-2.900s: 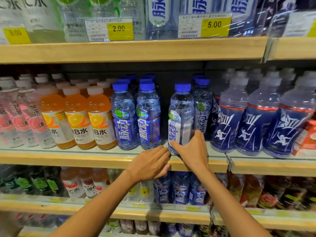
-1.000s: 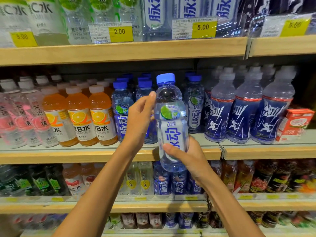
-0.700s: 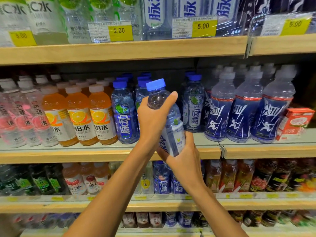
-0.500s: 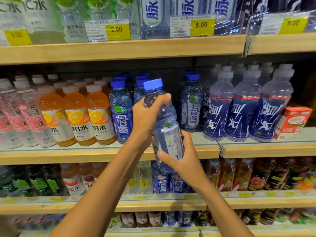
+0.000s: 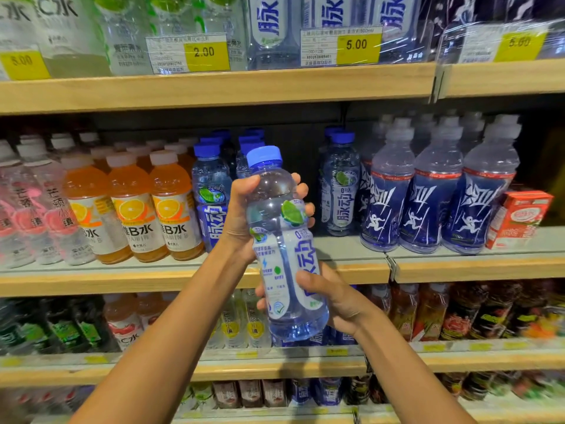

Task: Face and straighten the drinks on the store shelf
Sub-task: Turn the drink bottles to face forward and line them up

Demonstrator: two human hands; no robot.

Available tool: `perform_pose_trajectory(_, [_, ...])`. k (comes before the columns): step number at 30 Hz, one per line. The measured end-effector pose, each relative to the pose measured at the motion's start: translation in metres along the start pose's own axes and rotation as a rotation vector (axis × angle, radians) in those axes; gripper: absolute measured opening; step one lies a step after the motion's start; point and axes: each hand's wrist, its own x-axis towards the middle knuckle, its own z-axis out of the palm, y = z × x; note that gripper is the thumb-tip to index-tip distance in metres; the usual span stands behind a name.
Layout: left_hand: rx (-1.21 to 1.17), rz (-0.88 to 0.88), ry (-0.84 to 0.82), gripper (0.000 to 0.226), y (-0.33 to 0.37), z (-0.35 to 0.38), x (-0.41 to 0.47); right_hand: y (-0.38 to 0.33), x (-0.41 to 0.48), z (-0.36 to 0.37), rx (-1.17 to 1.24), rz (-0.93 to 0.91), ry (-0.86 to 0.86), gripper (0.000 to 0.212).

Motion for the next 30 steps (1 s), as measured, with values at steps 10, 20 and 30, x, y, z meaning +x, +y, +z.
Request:
perform_pose_trajectory(10, [0.379,-0.044,0.214,0.072,-0.003,0.002,-0.003,-0.005,-0.003,-0.002,-0.345,-0.133,0.338,0.041])
perform_pose_trajectory(20, [1.492,0.169,0.478,0.019,-0.041,-0.033,-0.017,-0.013,0.0,-0.066,-0.606,-0.364,0.745,0.026])
perform_pose_trajectory(30, [2.276,0.122,-0.082,0.047,-0.07,-0.08,-0.026,0.002,0.013,-0.108,-0.714,-0.359,0.926,0.052])
